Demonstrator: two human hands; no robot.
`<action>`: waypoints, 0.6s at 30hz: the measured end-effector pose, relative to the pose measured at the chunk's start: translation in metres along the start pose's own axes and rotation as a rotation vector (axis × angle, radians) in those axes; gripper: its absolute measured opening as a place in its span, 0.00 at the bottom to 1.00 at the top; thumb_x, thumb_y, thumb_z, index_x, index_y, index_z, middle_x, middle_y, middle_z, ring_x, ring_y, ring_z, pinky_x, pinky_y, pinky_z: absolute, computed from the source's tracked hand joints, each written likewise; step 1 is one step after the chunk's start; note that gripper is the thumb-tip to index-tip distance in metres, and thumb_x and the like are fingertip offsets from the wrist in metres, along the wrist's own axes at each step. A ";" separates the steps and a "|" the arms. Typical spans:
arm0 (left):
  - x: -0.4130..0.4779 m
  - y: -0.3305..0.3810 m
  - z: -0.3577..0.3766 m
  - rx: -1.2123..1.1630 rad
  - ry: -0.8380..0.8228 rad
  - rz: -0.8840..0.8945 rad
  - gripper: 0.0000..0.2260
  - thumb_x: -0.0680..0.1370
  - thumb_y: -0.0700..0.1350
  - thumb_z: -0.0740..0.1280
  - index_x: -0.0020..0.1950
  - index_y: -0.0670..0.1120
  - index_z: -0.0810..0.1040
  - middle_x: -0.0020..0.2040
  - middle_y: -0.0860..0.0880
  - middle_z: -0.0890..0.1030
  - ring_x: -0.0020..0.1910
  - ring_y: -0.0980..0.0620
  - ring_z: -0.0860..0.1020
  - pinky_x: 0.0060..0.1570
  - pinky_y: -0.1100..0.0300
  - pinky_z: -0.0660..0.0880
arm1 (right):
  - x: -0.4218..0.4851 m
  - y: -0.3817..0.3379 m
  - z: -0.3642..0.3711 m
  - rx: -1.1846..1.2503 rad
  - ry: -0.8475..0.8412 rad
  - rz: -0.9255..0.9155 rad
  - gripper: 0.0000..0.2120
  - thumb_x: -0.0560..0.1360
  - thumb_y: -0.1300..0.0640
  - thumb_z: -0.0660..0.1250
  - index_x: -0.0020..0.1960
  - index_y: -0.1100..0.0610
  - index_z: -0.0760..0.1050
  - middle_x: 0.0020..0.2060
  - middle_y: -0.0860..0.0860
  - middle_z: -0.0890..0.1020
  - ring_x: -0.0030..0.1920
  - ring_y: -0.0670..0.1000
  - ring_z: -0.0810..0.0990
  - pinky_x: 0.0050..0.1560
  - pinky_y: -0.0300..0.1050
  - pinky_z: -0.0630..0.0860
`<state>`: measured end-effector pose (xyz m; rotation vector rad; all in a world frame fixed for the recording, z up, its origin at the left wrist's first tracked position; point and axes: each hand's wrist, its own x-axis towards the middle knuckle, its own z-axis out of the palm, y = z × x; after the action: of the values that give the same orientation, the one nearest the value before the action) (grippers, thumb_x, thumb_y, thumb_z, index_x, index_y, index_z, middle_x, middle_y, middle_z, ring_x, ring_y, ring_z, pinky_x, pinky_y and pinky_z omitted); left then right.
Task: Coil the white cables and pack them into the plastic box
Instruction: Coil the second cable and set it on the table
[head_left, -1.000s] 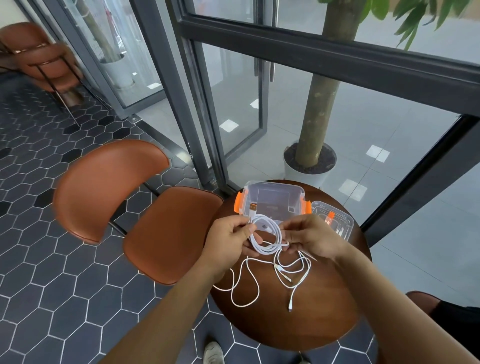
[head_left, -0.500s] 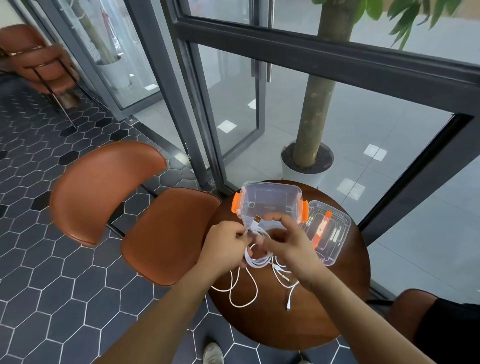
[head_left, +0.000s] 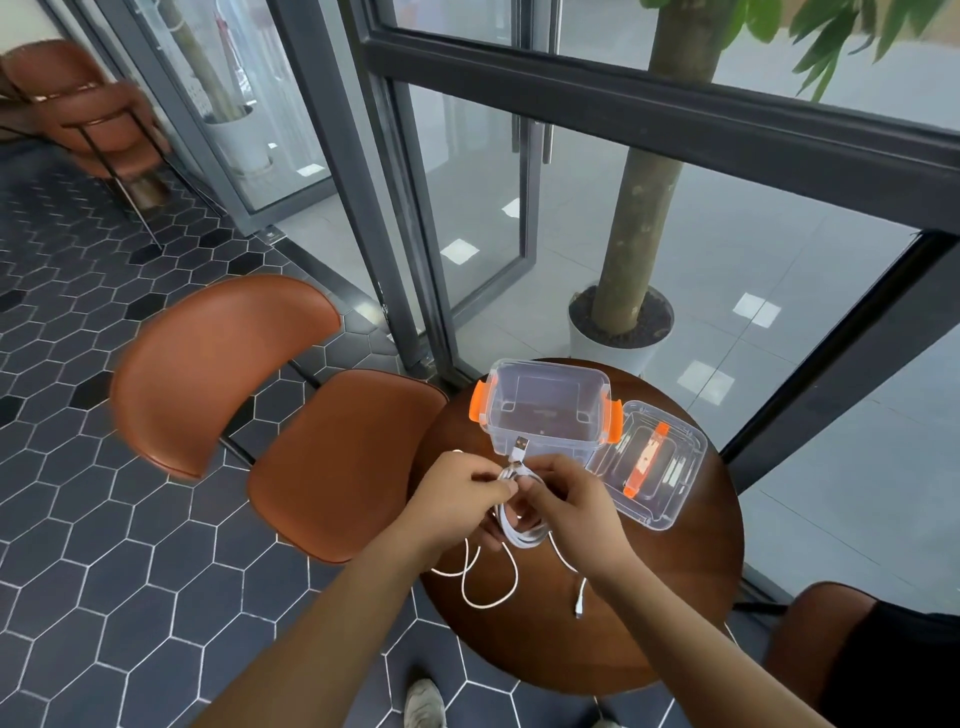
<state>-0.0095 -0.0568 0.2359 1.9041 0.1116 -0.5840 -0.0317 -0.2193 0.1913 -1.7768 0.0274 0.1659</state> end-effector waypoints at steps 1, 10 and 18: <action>-0.002 -0.003 0.001 -0.054 -0.002 -0.018 0.08 0.81 0.40 0.66 0.47 0.42 0.84 0.39 0.38 0.84 0.32 0.41 0.82 0.34 0.51 0.83 | 0.000 0.000 0.000 0.042 0.001 0.026 0.05 0.80 0.58 0.67 0.55 0.55 0.79 0.40 0.51 0.87 0.39 0.51 0.86 0.44 0.51 0.84; 0.000 -0.038 0.004 -0.268 0.100 -0.120 0.07 0.79 0.38 0.67 0.50 0.46 0.85 0.41 0.42 0.86 0.36 0.46 0.83 0.36 0.52 0.80 | 0.006 0.006 -0.005 0.035 -0.118 0.222 0.07 0.75 0.60 0.73 0.53 0.56 0.84 0.41 0.52 0.88 0.41 0.56 0.86 0.39 0.45 0.83; 0.010 -0.075 0.002 -0.426 0.162 -0.214 0.08 0.75 0.36 0.71 0.52 0.44 0.84 0.46 0.42 0.86 0.43 0.46 0.85 0.41 0.52 0.82 | 0.019 0.026 0.014 0.025 -0.061 0.328 0.04 0.77 0.60 0.71 0.49 0.60 0.84 0.38 0.54 0.87 0.32 0.51 0.80 0.27 0.38 0.75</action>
<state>-0.0270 -0.0300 0.1669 1.5294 0.5101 -0.5007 -0.0170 -0.2094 0.1608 -1.7321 0.2764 0.4534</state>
